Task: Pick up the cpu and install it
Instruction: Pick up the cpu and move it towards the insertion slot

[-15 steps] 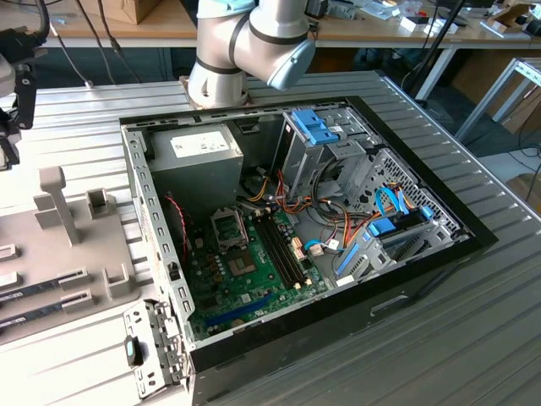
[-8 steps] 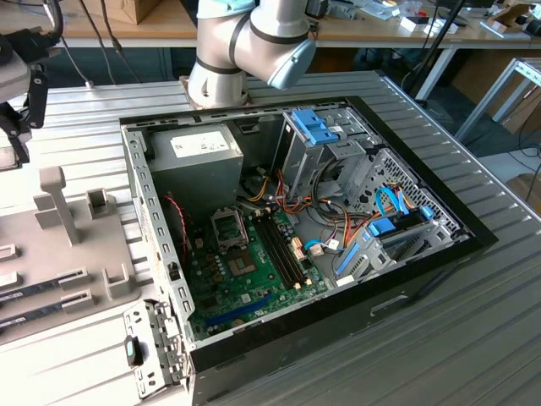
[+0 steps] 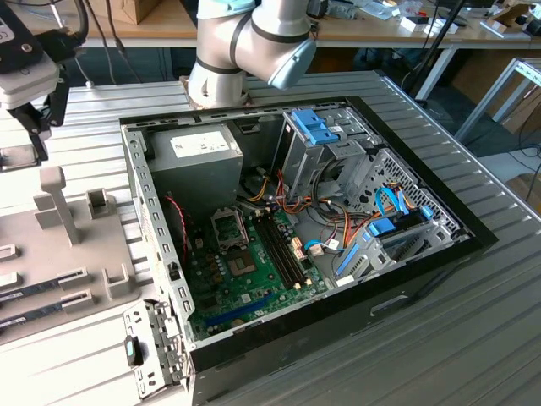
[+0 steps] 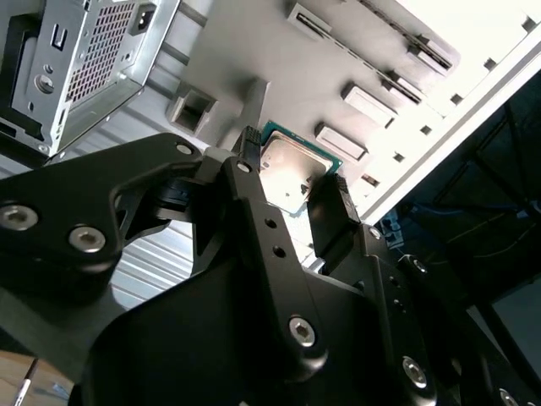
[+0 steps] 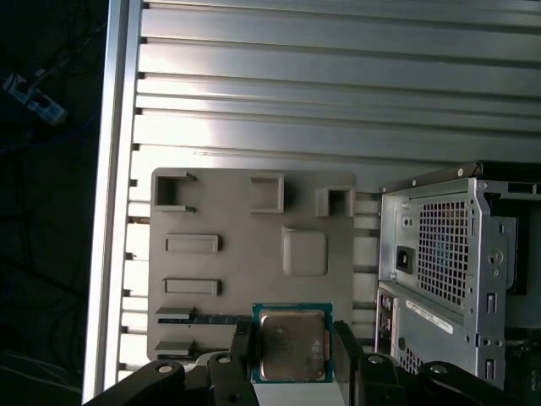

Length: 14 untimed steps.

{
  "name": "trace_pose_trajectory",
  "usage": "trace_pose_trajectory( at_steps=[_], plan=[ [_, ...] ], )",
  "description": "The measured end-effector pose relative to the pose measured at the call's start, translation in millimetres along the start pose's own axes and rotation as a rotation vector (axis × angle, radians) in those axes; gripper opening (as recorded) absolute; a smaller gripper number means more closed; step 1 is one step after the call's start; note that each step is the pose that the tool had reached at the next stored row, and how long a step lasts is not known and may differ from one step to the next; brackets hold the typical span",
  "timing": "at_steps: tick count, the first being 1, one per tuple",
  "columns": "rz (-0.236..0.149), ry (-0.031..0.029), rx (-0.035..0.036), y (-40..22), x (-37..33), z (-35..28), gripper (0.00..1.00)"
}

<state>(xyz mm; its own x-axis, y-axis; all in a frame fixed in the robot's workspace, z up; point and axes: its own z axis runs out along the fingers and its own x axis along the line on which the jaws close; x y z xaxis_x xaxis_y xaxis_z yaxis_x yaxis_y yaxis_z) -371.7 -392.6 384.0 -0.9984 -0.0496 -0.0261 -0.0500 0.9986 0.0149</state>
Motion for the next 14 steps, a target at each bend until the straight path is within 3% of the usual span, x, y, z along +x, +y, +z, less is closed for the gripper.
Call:
trace_pose_trajectory(
  at_steps=[3,14],
  plan=[
    [0.0,0.0,0.0,-0.2,-3.4,0.1,0.47],
    [0.0,0.0,0.0,-1.4,-28.5,0.8,0.47]
  ],
)
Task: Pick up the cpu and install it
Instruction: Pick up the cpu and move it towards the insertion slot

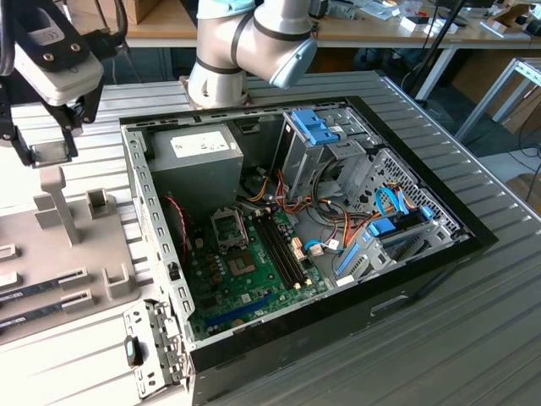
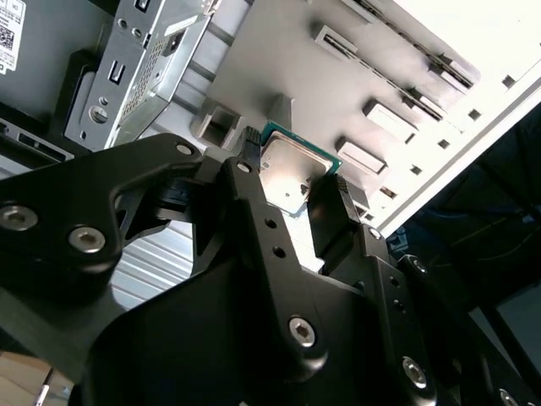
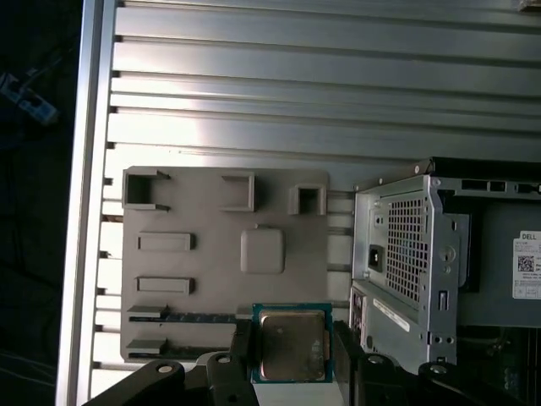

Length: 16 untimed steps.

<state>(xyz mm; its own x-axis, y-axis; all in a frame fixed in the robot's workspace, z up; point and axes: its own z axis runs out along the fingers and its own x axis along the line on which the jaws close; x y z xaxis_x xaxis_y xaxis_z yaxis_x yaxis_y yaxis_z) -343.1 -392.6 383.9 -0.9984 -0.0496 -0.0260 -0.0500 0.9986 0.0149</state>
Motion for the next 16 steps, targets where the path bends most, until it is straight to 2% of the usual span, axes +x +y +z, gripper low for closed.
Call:
trace_pose_trajectory(
  at_steps=[8,10,16],
  plan=[
    [0.0,0.0,0.0,-0.7,-14.6,0.4,0.47],
    [0.0,0.0,0.0001,-1.1,-20.7,0.6,0.47],
    [0.0,0.0,0.0,-1.5,-29.2,0.9,0.47]
  ],
)
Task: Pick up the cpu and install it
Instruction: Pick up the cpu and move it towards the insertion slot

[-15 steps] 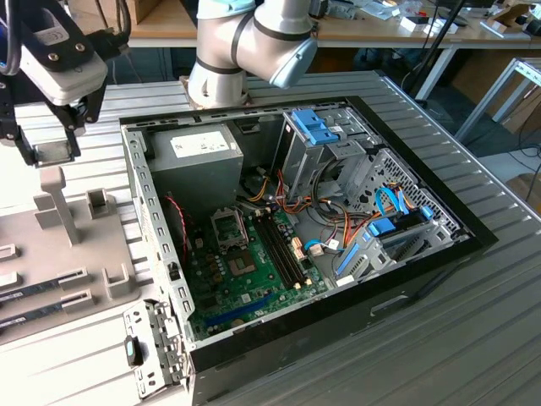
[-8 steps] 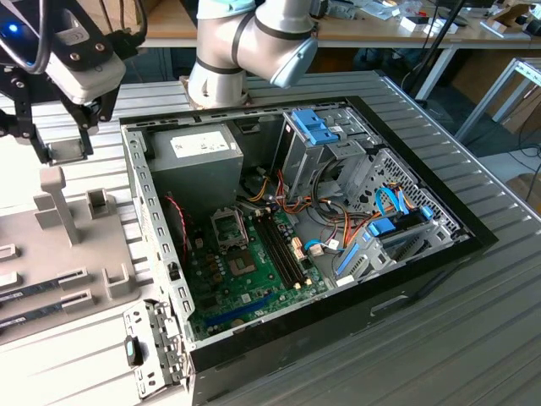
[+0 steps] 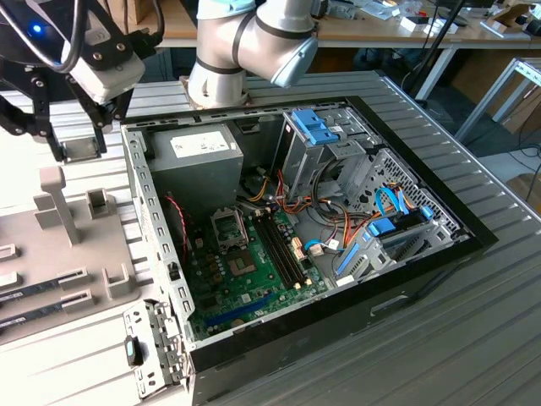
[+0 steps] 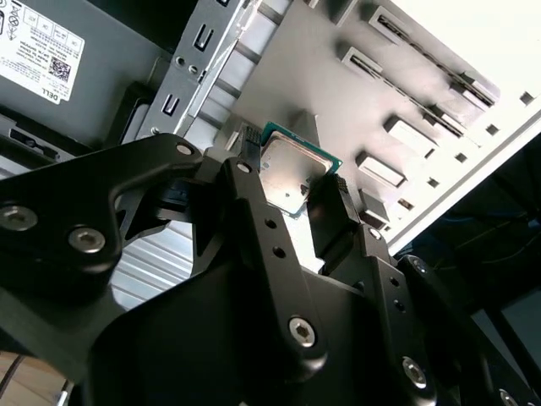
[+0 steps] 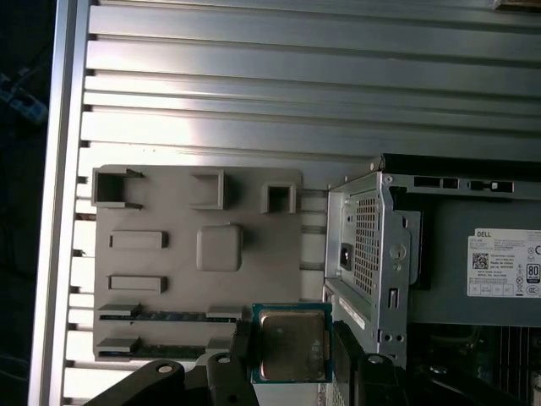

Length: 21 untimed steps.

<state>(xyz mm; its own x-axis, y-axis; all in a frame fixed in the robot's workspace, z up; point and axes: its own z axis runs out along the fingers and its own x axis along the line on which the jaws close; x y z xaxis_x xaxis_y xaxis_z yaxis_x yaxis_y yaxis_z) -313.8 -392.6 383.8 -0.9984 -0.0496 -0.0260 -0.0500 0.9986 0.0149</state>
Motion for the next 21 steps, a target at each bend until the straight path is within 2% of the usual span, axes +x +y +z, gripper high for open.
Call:
trace_pose_trajectory(
  at_steps=[17,21],
  plan=[
    [0.0,0.0,0.0,-1.0,-20.4,0.6,0.47],
    [0.0,0.0,0.0,-1.4,-27.9,0.9,0.47]
  ],
)
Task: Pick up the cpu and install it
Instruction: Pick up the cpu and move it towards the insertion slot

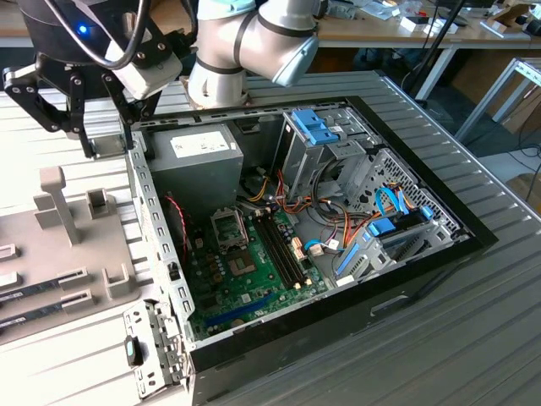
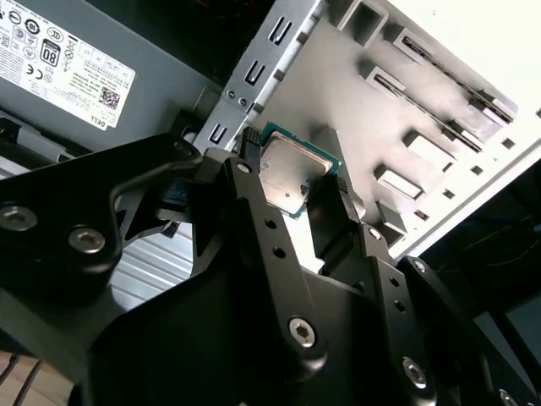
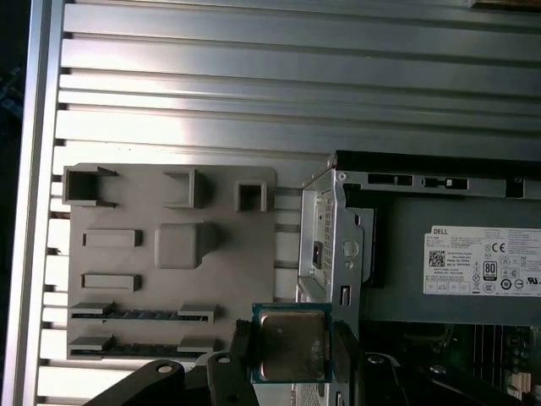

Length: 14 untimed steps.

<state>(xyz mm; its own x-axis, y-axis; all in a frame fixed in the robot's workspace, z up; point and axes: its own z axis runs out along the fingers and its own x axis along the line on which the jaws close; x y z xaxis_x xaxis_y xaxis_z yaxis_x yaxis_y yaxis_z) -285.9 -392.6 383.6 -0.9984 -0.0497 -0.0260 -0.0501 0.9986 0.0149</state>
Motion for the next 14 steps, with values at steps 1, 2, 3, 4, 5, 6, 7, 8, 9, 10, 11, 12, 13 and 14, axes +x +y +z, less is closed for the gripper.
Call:
trace_pose_trajectory(
  at_steps=[1,2,3,4,5,6,7,8,9,10,11,12,13,14],
  plan=[
    [0.0,0.0001,0.0,-0.1,-1.6,0.0,0.47],
    [0.0,0.0,0.0,-0.2,-2.8,0.1,0.47],
    [0.0,0.0,0.0,-0.2,-4.0,0.1,0.47],
    [0.0,0.0001,0.0001,-0.3,-5.1,0.1,0.47],
    [0.0,0.0,0.0,-0.3,-6.5,0.2,0.47],
    [0.0,0.0,0.0,-0.4,-7.8,0.3,0.47],
    [0.0,0.0001,0.0,-0.5,-9.2,0.3,0.47],
    [0.0,0.0,0.0001,-0.5,-10.5,0.3,0.47],
    [0.0,0.0,0.0,-0.9,-17.9,0.6,0.47],
    [0.0,0.0,0.0,-1.3,-26.2,0.9,0.47],
    [0.0,0.0,0.0,-1.8,-35.8,1.2,0.47],
    [0.0,0.0,0.0,-2.1,-41.8,1.4,0.47],
    [0.0,0.0,0.0,-2.2,-43.5,1.5,0.47],
    [0.0,0.0,0.0,-2.3,-45.1,1.5,0.47]
  ],
)
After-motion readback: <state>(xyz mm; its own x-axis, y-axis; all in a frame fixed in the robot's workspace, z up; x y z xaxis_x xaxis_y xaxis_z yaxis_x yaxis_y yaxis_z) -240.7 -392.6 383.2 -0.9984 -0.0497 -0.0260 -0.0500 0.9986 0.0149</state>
